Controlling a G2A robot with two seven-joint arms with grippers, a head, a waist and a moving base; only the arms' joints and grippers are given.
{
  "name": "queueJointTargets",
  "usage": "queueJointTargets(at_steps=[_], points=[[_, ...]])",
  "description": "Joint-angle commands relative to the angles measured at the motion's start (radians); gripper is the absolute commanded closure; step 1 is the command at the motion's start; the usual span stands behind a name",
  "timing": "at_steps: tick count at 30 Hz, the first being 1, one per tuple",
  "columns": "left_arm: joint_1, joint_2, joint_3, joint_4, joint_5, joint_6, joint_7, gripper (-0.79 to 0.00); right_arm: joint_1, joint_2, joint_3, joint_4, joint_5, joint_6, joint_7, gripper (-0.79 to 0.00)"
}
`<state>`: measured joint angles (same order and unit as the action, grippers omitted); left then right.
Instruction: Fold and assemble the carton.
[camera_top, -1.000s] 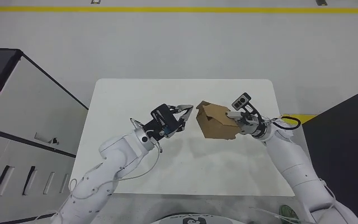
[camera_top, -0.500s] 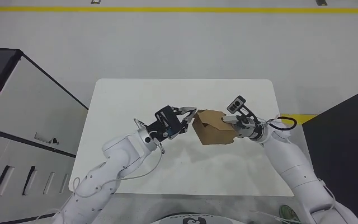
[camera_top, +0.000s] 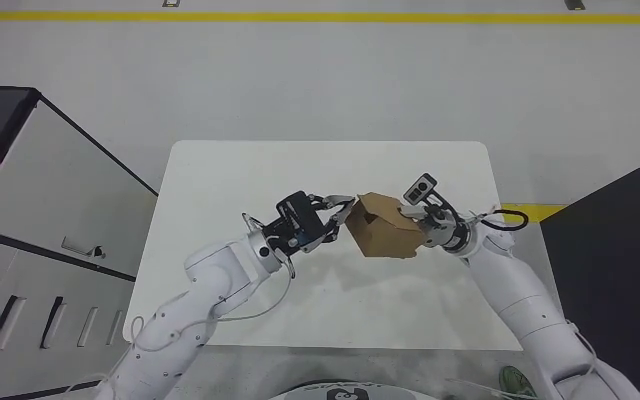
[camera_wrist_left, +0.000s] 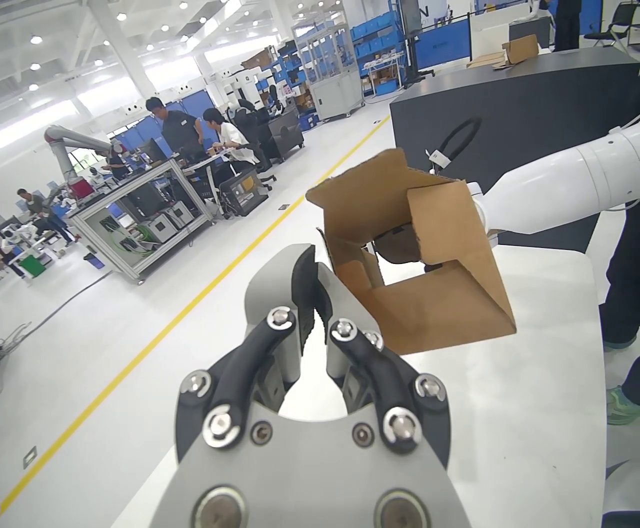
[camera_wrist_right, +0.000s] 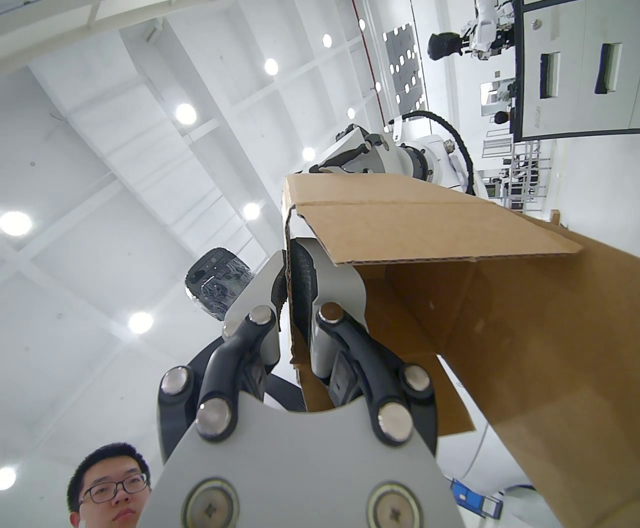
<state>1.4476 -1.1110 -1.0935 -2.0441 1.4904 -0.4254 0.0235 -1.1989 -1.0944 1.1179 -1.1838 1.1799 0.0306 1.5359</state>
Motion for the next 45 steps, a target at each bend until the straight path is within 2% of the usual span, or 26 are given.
queueJointTargets(at_steps=[1,14,31,45], points=[[0.003,0.000,0.001,-0.004,0.002,-0.002,0.000,0.000,0.001,-0.001,-0.004,0.004,0.008,0.010,0.000,0.000],[0.009,0.000,0.017,-0.023,0.049,-0.016,-0.010,0.000,0.016,-0.011,-0.023,0.051,0.005,0.059,0.000,0.000],[-0.004,-0.002,0.044,-0.030,0.135,-0.025,-0.038,0.000,0.031,-0.027,-0.030,0.077,-0.013,0.065,-0.003,0.000],[-0.013,-0.006,0.040,-0.012,0.104,-0.023,0.002,0.000,0.042,-0.037,-0.026,0.104,-0.017,0.071,-0.005,0.000]])
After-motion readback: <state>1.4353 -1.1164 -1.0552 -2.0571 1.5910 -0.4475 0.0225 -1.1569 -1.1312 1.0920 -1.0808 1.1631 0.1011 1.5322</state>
